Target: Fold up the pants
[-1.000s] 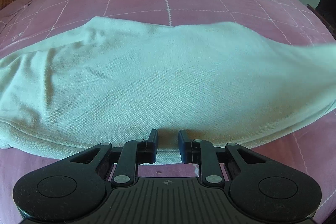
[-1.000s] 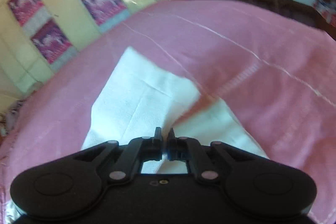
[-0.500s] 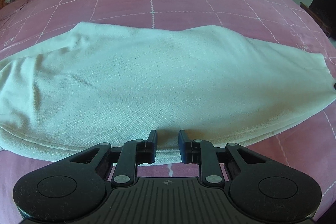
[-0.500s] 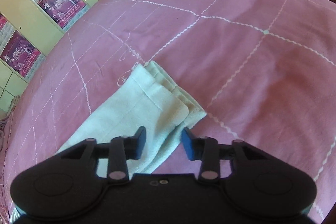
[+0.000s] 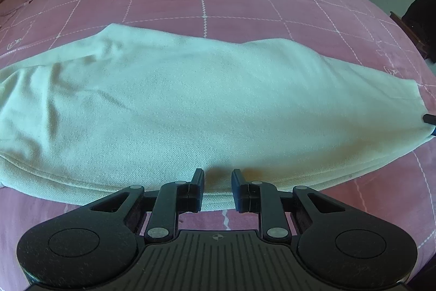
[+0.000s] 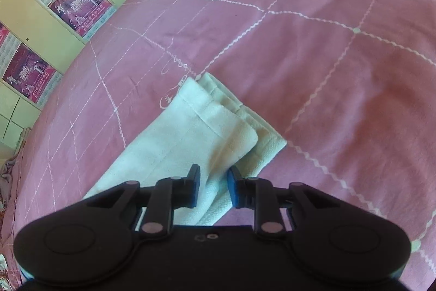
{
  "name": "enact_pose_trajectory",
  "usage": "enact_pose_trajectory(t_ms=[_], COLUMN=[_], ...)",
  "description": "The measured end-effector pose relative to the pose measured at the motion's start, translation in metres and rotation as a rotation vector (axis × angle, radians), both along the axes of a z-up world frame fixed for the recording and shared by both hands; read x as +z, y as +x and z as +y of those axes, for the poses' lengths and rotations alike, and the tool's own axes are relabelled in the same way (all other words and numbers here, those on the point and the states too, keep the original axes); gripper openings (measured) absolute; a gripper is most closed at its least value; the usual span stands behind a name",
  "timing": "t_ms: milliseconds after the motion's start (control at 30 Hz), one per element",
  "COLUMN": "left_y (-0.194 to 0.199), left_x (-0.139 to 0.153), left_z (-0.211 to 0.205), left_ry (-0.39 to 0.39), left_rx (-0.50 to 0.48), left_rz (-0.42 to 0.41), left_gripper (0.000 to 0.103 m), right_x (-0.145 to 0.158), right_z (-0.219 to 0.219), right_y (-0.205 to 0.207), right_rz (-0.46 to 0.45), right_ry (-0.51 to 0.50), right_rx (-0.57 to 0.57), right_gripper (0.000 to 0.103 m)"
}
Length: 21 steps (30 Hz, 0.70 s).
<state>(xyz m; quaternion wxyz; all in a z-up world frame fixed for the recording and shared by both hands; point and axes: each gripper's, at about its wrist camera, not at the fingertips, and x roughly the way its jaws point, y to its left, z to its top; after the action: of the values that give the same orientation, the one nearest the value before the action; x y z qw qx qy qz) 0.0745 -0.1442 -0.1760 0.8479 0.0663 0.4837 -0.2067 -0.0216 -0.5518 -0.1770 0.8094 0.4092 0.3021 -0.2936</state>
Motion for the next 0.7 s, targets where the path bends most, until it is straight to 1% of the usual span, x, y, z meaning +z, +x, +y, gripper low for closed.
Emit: enact_pose_trajectory(t_ms=[67, 167, 200, 233, 267, 333, 367, 400, 433, 500, 533, 567, 600, 633, 667, 700], left_y=[0.001, 0.004, 0.005, 0.006, 0.008, 0.008, 0.007, 0.005, 0.004, -0.002, -0.003, -0.003, -0.001, 0.001, 0.002, 0.005], left_x=[0.001, 0.005, 0.007, 0.007, 0.007, 0.006, 0.004, 0.001, -0.004, -0.009, -0.009, -0.01, -0.01, -0.01, -0.01, -0.01], left_z=[0.0, -0.001, -0.001, -0.001, -0.001, -0.002, -0.005, -0.007, -0.009, -0.01, -0.01, -0.009, -0.007, -0.005, -0.003, -0.001], left_ry=[0.001, -0.001, -0.002, 0.002, 0.005, -0.002, 0.001, 0.003, 0.008, 0.027, 0.034, 0.035, 0.04, 0.047, 0.047, 0.041], left_rx=[0.001, 0.01, 0.011, 0.012, 0.011, -0.001, -0.009, -0.017, -0.032, -0.048, -0.054, -0.056, -0.056, -0.051, -0.043, -0.035], left_rz=[-0.01, -0.026, -0.033, -0.039, -0.037, -0.035, -0.028, -0.016, -0.001, -0.022, -0.031, -0.032, -0.031, -0.03, -0.025, -0.016], left_gripper=[0.022, 0.022, 0.022, 0.022, 0.022, 0.022, 0.022, 0.022, 0.022, 0.022, 0.022, 0.022, 0.022, 0.023, 0.023, 0.023], right_x=[-0.001, 0.001, 0.007, 0.022, 0.043, 0.086, 0.095, 0.09, 0.07, 0.018, -0.001, -0.01, -0.009, -0.003, 0.002, 0.007], right_z=[0.002, 0.004, 0.005, 0.008, 0.014, 0.032, 0.039, 0.039, 0.029, 0.004, -0.001, 0.001, 0.005, 0.009, 0.009, 0.009], right_y=[0.008, 0.026, 0.032, 0.034, 0.031, 0.018, 0.008, 0.0, -0.007, -0.017, -0.021, -0.021, -0.019, -0.016, -0.013, -0.01], right_rz=[-0.002, -0.013, -0.028, -0.073, -0.143, -0.265, -0.281, -0.25, -0.18, -0.031, 0.015, 0.024, 0.036, 0.044, 0.047, 0.041], right_ry=[-0.012, 0.008, 0.0, -0.026, -0.078, -0.23, -0.295, -0.317, -0.281, -0.127, -0.078, -0.066, -0.096, -0.121, -0.126, -0.124], right_rx=[0.038, 0.067, 0.07, 0.066, 0.067, 0.091, 0.088, 0.064, 0.027, -0.046, -0.061, -0.048, -0.035, -0.03, -0.024, -0.011], right_gripper=[0.008, 0.005, 0.005, 0.004, 0.004, 0.004, 0.004, 0.004, 0.004, 0.004, 0.004, 0.004, 0.005, 0.012, 0.022, 0.026])
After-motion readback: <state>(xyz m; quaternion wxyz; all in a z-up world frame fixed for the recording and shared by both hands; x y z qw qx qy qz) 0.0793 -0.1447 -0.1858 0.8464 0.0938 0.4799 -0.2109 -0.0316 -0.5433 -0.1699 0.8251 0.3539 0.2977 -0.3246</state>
